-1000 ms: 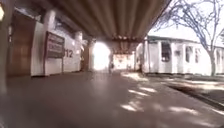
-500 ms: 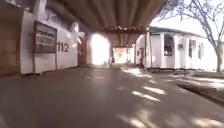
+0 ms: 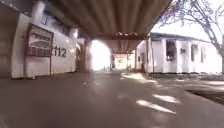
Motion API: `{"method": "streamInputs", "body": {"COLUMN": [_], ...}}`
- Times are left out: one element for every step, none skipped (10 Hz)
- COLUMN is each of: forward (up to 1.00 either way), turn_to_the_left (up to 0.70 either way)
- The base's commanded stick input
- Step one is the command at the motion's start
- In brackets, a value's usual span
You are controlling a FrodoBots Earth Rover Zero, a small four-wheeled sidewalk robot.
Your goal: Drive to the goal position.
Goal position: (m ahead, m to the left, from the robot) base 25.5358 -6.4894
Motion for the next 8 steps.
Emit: {"method": "streamInputs", "body": {"forward": [0.85,0.85,0.85,0.85,0.85,0.85,0.85,0.85], "turn_to_the_left": [-0.09,-0.23,0.00,0.00,0.00,0.00,0.00,0.00]}}
